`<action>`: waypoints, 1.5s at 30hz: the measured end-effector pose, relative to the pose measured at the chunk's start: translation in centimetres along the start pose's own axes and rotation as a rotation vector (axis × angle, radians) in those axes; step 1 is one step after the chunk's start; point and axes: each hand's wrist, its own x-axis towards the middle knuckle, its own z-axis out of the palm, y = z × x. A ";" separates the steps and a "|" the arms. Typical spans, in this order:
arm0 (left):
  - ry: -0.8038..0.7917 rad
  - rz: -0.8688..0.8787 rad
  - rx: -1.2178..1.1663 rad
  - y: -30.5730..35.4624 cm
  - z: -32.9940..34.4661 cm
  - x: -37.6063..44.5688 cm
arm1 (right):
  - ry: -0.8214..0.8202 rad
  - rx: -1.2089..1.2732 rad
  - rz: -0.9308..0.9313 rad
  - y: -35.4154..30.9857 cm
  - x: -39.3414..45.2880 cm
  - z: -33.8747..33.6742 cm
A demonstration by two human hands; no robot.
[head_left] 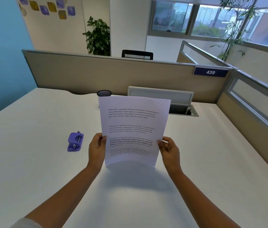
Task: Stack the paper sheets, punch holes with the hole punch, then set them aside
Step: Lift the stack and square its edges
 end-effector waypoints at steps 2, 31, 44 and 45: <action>-0.001 -0.007 0.004 -0.1 -0.1 -0.1 | -0.021 0.029 -0.009 -0.1 -0.2 0.0; 0.044 -0.353 -0.612 1.6 3.4 -0.7 | -0.164 0.784 0.338 -0.8 -2.3 1.7; -0.011 -0.238 -0.410 1.0 -3.6 4.4 | -0.169 0.157 0.123 -0.2 0.1 -4.8; -0.040 -0.243 -0.350 0.9 -4.0 4.6 | -0.175 0.137 0.105 -0.4 0.1 -5.0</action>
